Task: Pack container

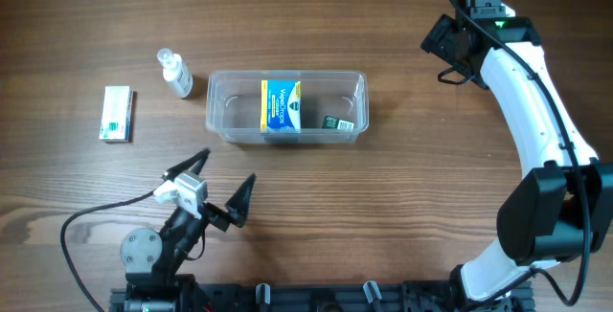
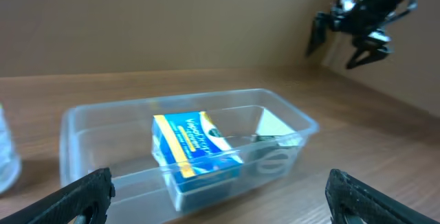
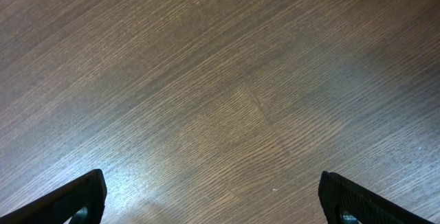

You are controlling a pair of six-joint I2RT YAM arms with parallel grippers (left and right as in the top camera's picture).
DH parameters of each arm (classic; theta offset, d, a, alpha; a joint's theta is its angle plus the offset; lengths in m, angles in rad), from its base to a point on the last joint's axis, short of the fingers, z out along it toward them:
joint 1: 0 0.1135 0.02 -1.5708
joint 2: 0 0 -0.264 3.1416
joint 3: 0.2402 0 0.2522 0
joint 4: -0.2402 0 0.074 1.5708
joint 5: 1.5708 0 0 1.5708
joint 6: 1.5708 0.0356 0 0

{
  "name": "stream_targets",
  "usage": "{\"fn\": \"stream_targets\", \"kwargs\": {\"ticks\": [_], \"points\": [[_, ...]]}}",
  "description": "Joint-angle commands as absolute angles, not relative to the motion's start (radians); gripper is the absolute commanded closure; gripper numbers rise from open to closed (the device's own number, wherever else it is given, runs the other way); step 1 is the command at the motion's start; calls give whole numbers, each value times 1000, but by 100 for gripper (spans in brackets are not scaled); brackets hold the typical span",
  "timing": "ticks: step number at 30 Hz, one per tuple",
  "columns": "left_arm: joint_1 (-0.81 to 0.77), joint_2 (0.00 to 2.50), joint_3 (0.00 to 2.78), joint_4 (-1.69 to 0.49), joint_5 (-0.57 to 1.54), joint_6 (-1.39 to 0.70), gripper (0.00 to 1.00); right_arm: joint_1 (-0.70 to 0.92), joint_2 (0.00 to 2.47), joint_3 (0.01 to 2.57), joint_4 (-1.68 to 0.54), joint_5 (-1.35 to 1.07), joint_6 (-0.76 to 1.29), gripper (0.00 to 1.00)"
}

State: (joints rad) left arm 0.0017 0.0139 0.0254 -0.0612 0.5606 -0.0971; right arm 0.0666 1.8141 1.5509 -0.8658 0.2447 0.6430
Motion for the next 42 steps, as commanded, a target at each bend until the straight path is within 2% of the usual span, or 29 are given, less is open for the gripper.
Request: {"fn": "stream_targets", "kwargs": {"ticks": [1, 4, 6, 8, 10, 12, 15, 17, 18, 23, 27, 29, 34, 40, 42], "points": [[-3, 7, 93, -70, 586, -151, 0, 64, 1824, 1542, -859, 269, 655, 0], [-3, 71, 257, -236, 431, -150, 0, 64, 1824, 1542, -847, 269, 655, 0], [-3, 217, 392, -364, 396, -150, 0, 64, 1824, 1542, -846, 268, 655, 0], [-3, 326, 499, -443, 485, -118, 0, 64, 1824, 1542, -846, 268, 655, 0], [-3, 390, 547, -425, 582, -120, 0, 64, 1824, 1542, -845, 268, 655, 0], [-3, 421, 587, -440, 581, -122, 0, 64, 1824, 1542, -845, 268, 655, 0], [-3, 604, 787, -656, 370, -192, 0, 64, 1824, 1542, -845, 268, 655, 0], [-3, 822, 991, -878, 158, -195, 0, 64, 1824, 1542, -845, 268, 655, 0], [-3, 894, 1049, -897, 121, -195, 0, 64, 1824, 1542, -845, 268, 655, 0], [-2, 1015, 1113, -826, 120, -198, 0, 64, 1824, 1542, -846, 269, 654, 0], [-2, 1187, 1235, -813, 19, -51, 0, 64, 1824, 1542, -845, 268, 655, 0], [4, 1264, 1289, -822, -2, -48, 0, 64, 1824, 1542, -845, 268, 655, 0], [94, 1450, 1396, -865, -1, 27, 0, 64, 1824, 1542, -844, 268, 655, 0], [157, 1560, 1395, -827, 86, 72, 0, 64, 1824, 1542, -844, 268, 655, 0], [150, 1560, 1395, -785, 178, 186, 0, 64, 1824, 1542, -844, 268, 655, 0]]}}
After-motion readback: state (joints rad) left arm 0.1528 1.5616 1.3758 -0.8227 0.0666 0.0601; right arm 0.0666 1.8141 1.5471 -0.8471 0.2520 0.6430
